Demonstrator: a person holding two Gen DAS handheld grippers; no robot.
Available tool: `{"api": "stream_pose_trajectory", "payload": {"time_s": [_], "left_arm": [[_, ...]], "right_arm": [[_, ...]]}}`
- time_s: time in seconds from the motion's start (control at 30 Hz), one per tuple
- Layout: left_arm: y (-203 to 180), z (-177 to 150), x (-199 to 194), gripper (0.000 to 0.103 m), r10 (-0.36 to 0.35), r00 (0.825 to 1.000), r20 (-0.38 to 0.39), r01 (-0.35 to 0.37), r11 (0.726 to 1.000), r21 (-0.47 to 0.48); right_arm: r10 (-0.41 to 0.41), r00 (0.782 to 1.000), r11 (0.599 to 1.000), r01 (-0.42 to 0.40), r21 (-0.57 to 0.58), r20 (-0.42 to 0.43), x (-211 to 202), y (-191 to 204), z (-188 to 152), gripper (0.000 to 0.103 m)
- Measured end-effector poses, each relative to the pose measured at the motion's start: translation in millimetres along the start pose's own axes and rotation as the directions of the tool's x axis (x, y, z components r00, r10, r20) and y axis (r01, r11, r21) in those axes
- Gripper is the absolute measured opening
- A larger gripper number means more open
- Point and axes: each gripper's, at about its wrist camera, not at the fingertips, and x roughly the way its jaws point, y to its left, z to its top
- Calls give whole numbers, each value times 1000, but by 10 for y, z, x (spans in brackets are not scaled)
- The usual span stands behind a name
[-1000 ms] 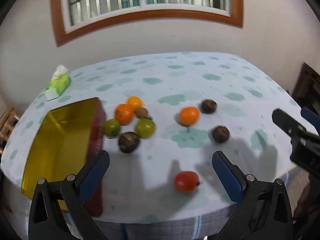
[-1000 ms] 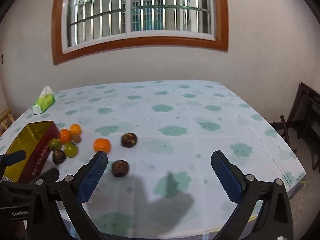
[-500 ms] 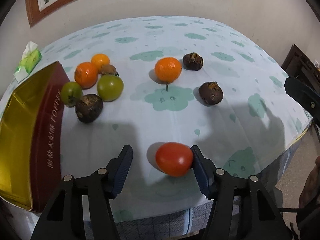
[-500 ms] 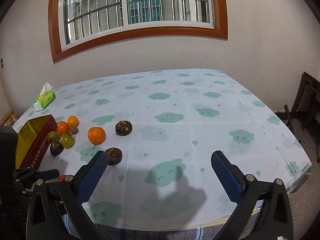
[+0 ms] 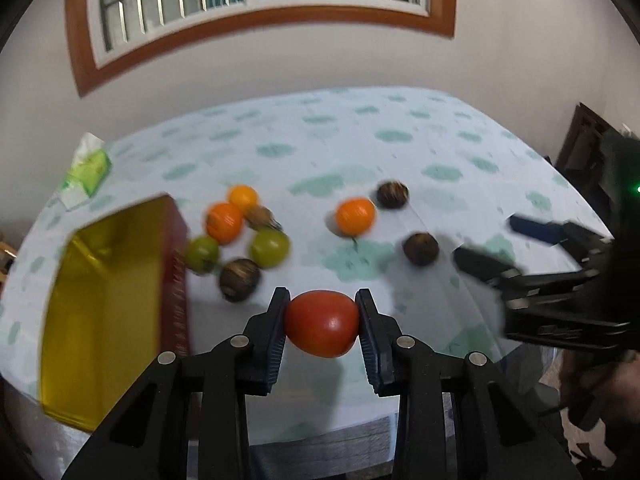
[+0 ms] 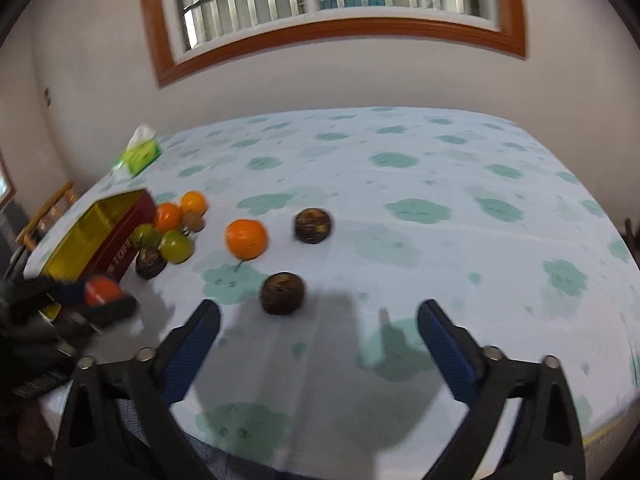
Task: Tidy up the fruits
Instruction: 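Drop the red tomato in the tray with left gripper while right grasps a brown fruit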
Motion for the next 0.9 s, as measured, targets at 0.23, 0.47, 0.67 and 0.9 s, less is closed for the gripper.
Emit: {"api": "stream_pose_trajectory", "payload": {"time_s": [0.23, 0.47, 0.67, 0.9], "left_arm": [[316, 112, -324, 35, 46, 998, 36, -45, 998, -45], [726, 190, -448, 35, 95, 995, 30, -91, 989, -115], [1236, 215, -363, 35, 164, 986, -22, -165, 968, -187], [1825, 250, -4, 35, 235, 965, -112, -253, 950, -185]], "right_arm": [[59, 994, 996, -65, -54, -96, 455, 170, 90, 70], [36, 987, 995, -49, -83, -156, 695, 178, 82, 60], [17, 986, 992, -37, -118, -163, 703, 205, 106, 33], [71, 991, 990, -84, -116, -116, 438, 337, 171, 33]]}}
